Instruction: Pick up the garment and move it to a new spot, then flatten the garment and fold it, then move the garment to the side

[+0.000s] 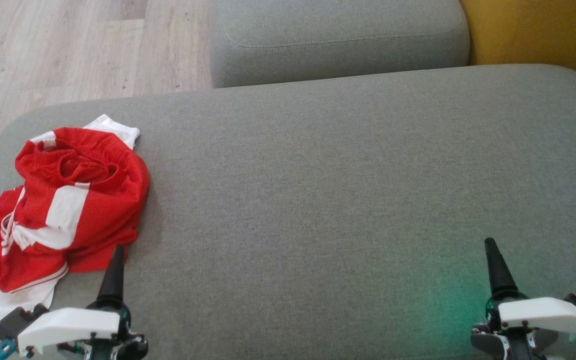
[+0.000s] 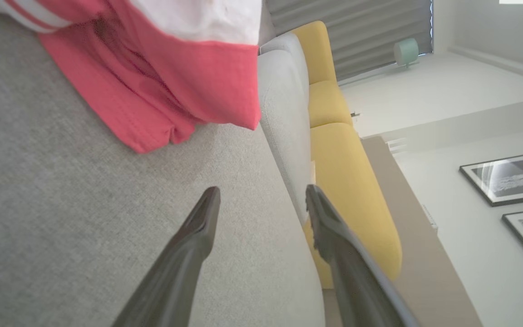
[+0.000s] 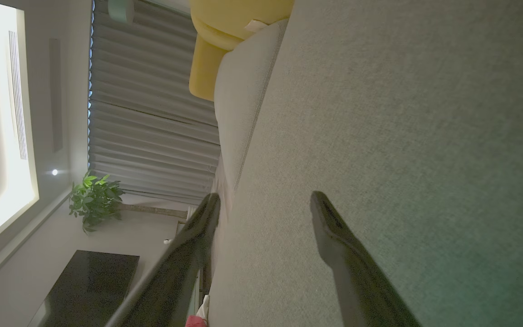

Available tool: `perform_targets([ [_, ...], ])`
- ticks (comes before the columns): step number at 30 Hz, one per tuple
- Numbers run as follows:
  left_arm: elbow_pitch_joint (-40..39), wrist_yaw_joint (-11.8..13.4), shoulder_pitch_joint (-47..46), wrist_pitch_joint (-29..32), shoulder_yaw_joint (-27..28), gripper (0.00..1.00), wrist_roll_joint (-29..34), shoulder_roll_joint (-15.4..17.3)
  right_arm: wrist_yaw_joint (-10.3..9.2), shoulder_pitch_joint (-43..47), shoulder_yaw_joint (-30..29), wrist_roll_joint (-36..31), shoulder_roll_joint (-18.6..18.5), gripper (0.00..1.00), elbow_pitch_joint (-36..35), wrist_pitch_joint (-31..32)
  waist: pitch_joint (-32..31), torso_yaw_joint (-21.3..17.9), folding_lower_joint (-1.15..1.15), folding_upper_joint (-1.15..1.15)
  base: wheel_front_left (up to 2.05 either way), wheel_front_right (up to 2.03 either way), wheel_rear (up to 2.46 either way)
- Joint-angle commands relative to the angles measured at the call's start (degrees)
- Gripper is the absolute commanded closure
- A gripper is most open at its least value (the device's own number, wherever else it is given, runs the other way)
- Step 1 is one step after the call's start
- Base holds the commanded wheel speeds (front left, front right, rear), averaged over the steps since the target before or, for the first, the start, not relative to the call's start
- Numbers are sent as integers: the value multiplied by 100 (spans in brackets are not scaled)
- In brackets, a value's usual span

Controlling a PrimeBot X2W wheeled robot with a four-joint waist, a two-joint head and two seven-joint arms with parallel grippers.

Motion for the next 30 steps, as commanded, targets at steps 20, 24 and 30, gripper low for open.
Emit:
perform_targets([
  [20, -636, 691, -83, -372, -651, 0, 1722, 480, -2, -385, 683, -1609, -170, 0, -426, -408, -70, -13, 0, 0, 0, 0, 0],
  [24, -705, 822, -79, -439, -784, 0, 2008, 565, -2, -399, 783, -1881, -174, 0, -429, -476, -89, -18, 0, 0, 0, 0, 0],
  [30, -851, 1009, -81, -540, -993, 0, 2433, 683, -2, -421, 924, -2273, -171, 0, -443, -577, -111, -25, 0, 0, 0, 0, 0],
])
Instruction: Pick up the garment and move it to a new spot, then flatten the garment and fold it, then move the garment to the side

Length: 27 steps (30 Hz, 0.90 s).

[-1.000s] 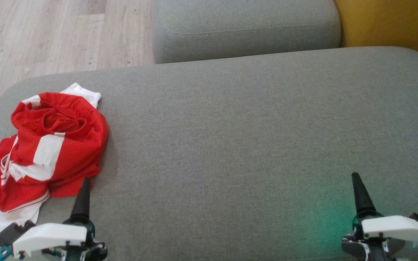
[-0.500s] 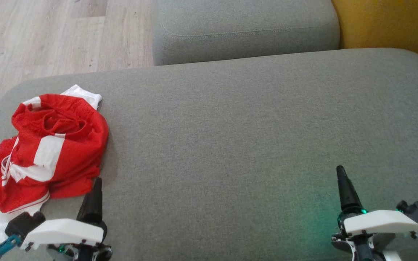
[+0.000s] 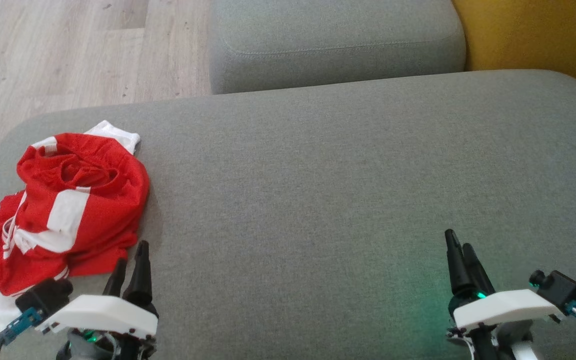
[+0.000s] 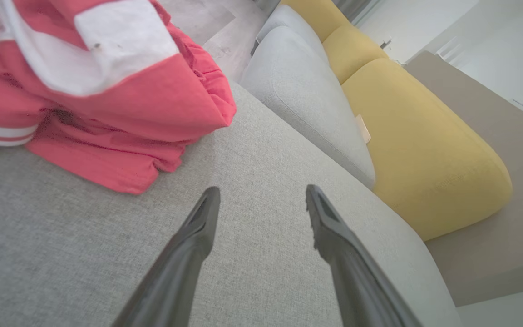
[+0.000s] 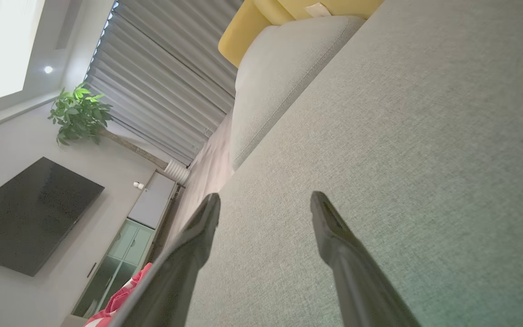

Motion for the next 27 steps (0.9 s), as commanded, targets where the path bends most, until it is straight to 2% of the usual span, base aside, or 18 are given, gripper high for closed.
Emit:
perform_targets([
  [1, -276, 73, -173, -91, 28, 0, 229, 144, -2, -365, 139, -212, -85, 0, -232, -89, -5, -1, 0, 0, 0, 0, 0],
  [8, -437, 250, -152, -208, -188, 0, 683, 274, -2, -396, 355, -634, -97, 0, -231, -207, -52, -14, 0, 0, 0, 0, 0],
  [16, -589, 332, -91, -342, -349, 0, 1175, 360, -3, -401, 476, -900, -65, 0, -117, -342, -117, -31, 0, 0, 0, 0, 0],
  [27, -690, 330, 32, -509, -426, 0, 1830, 361, -3, -492, 709, -1711, -112, 0, -27, -511, -174, -45, 0, 0, 0, 0, 0],
])
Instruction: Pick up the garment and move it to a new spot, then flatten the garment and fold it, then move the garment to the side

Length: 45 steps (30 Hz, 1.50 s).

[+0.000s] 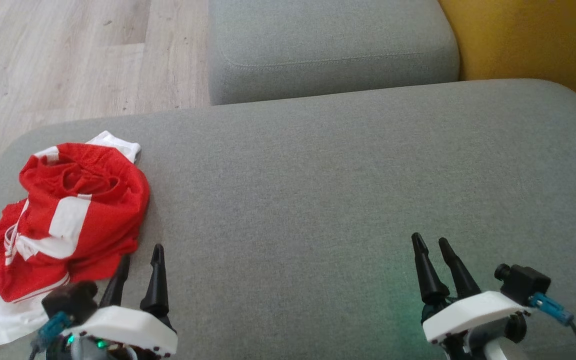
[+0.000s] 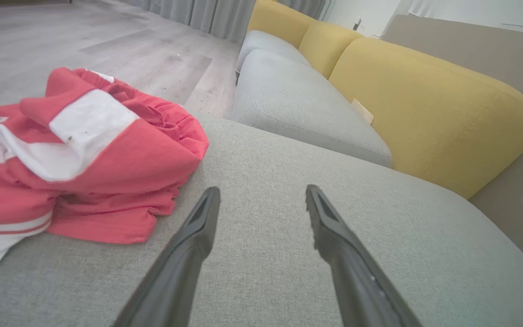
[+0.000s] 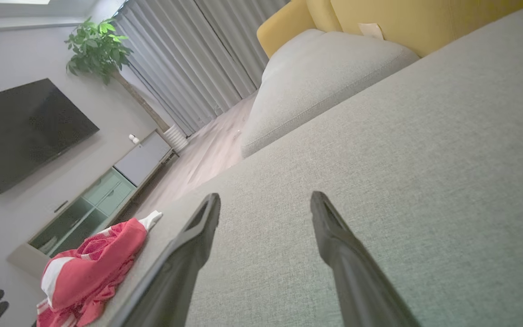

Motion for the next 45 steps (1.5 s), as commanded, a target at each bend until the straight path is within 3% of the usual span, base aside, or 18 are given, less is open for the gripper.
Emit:
perform_targets([
  [1, -265, 45, -215, -81, 118, 0, 176, 103, -3, -380, 121, -166, -66, 0, -166, -92, -4, 1, 0, 0, 0, 0, 0],
  [24, -414, 259, -7, -466, -35, 0, 1856, 136, -4, -363, 15, -2211, 74, 0, -122, -480, -138, -10, 0, 0, 0, 0, 0],
  [33, -447, 230, 97, -617, 5, 0, 2441, 92, -4, -362, -98, -2921, 92, 0, -10, -633, -198, -18, 0, 0, 0, 0, 0],
  [40, -443, 209, 180, -735, 55, 0, 2952, 39, -4, -378, -57, -3323, 93, 0, 104, -751, -239, -34, 0, 0, 0, 0, 0],
  [45, -350, 138, 185, -735, 148, 0, 2972, -24, -4, -390, -91, -3293, 93, 0, 157, -751, -226, -37, 0, 0, 0, 0, 0],
])
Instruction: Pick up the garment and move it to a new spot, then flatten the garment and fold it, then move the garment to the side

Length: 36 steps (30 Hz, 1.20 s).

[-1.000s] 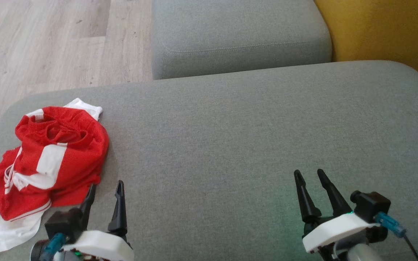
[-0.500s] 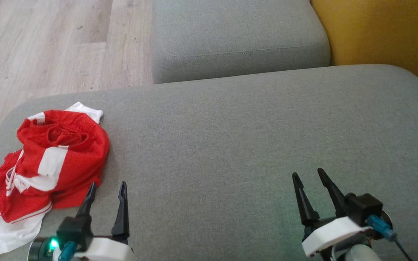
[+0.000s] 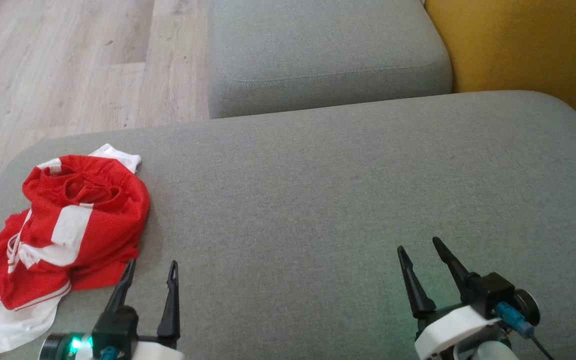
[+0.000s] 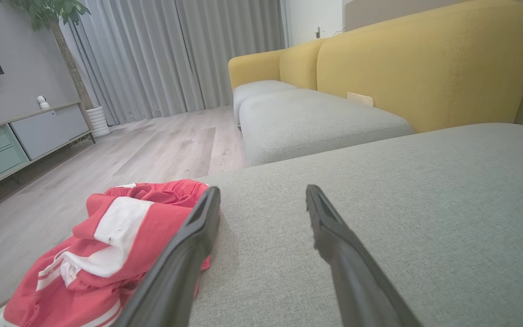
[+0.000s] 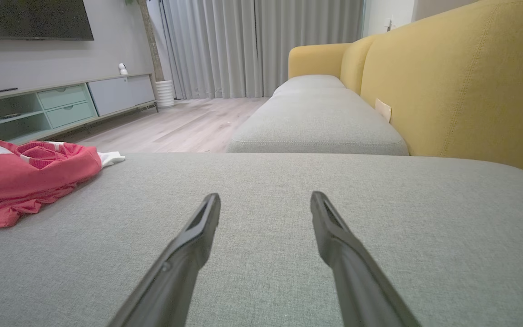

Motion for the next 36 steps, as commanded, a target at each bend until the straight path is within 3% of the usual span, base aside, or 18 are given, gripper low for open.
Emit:
perform_targets([
  [1, -149, -18, -257, -71, 247, 0, 25, -6, -4, -378, 121, -14, 25, 0, -153, -78, 4, 1, 0, 0, 0, 0, 0],
  [17, 91, -85, -308, -71, 463, 0, 105, -152, -4, -337, 152, 215, 26, 0, -168, -78, 50, 157, 0, 0, 0, 0, 0],
  [36, 258, -68, -229, -71, 777, 0, 126, -176, -4, -176, 253, 389, 26, 0, -200, -78, 71, 1272, 0, 0, 0, 0, 0],
])
